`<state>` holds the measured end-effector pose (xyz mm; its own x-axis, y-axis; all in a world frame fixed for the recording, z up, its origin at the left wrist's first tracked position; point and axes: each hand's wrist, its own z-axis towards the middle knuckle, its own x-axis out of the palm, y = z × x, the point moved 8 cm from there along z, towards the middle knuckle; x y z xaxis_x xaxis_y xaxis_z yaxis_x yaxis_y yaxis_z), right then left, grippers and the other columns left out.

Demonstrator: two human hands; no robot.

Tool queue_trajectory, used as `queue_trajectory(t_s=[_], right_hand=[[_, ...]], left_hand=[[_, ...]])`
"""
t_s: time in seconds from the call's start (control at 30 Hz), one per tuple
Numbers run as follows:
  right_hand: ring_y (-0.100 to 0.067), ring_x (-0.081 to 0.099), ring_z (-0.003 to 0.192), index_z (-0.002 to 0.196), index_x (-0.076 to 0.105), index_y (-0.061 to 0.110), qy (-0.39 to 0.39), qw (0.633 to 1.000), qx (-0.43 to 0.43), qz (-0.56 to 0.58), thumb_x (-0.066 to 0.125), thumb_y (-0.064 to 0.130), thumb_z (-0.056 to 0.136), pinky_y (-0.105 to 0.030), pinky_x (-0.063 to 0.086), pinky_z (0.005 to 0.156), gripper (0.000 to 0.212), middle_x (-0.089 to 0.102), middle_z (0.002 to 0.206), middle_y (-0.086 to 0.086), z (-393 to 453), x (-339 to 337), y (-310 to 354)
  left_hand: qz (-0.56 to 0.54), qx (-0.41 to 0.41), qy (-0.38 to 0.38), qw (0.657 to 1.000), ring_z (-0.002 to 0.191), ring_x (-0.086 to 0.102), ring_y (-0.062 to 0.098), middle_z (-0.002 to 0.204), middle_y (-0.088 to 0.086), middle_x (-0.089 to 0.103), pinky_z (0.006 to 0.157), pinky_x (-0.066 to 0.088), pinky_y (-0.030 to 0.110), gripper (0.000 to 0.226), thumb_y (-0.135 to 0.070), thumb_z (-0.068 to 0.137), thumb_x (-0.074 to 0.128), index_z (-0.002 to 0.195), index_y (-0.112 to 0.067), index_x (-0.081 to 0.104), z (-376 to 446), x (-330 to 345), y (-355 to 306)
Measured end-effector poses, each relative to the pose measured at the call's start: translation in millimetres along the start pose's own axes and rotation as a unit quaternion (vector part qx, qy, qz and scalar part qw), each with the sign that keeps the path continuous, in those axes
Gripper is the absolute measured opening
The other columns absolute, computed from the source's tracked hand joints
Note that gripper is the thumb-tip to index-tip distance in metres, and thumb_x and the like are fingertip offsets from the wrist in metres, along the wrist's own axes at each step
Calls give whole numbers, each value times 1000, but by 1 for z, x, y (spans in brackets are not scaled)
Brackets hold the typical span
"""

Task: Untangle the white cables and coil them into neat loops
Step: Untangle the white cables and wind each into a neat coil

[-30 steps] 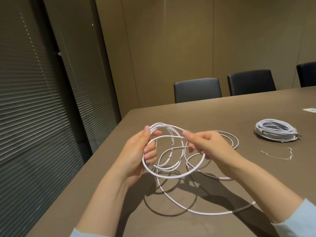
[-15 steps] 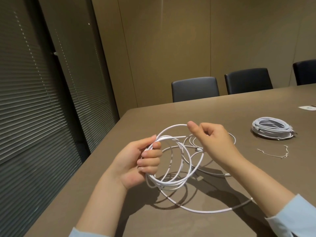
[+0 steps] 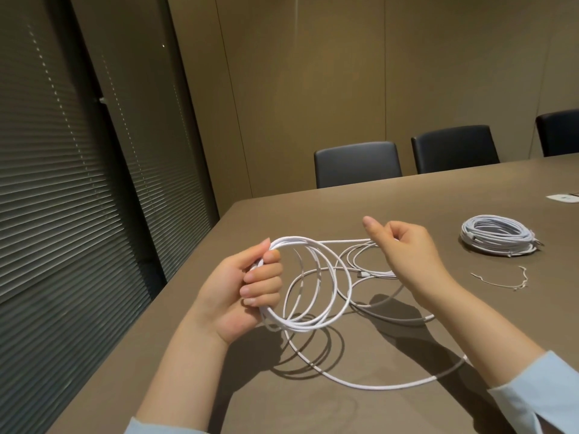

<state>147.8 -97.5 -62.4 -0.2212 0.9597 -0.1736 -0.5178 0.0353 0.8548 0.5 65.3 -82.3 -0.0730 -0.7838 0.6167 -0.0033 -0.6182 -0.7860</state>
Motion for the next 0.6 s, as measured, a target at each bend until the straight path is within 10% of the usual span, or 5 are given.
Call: queue_trajectory(t_s=[0.23,0.37,0.5,0.6], right_hand=[[-14,33,50,57,35,16,61,997,37,-40,58,49,91,-31,31,56,52,34,44,11,-4,12,-5],[-13,58,95,91,58,23,28,966,-140,-215,59,34,93,-37,45,85,11,58,98,11,-11,14,25],[0,58,114,132,52,28,250,966,-13,71,56,52,83,-19,45,95,55,63,125,10,-32,50,35],[-17,70,91,123,58,11,371,909,102,163,56,48,81,-27,52,83,56,73,92,-10,-56,75,26]], left_hand=[[-21,34,-3,999,36,15,4,43,-6,31,32,19,15,36,-15,67,86,64,-13,51,0,-2,-6],[-9,8,-2,1000,36,13,5,47,-8,21,34,14,16,36,-15,66,88,64,-13,51,2,-1,-3],[-9,-47,68,997,37,18,6,49,-6,24,35,20,18,26,-19,87,71,71,-12,51,5,15,12],[-44,-57,112,991,39,23,8,51,-4,28,39,19,19,26,-22,99,54,76,-9,52,6,22,15]])
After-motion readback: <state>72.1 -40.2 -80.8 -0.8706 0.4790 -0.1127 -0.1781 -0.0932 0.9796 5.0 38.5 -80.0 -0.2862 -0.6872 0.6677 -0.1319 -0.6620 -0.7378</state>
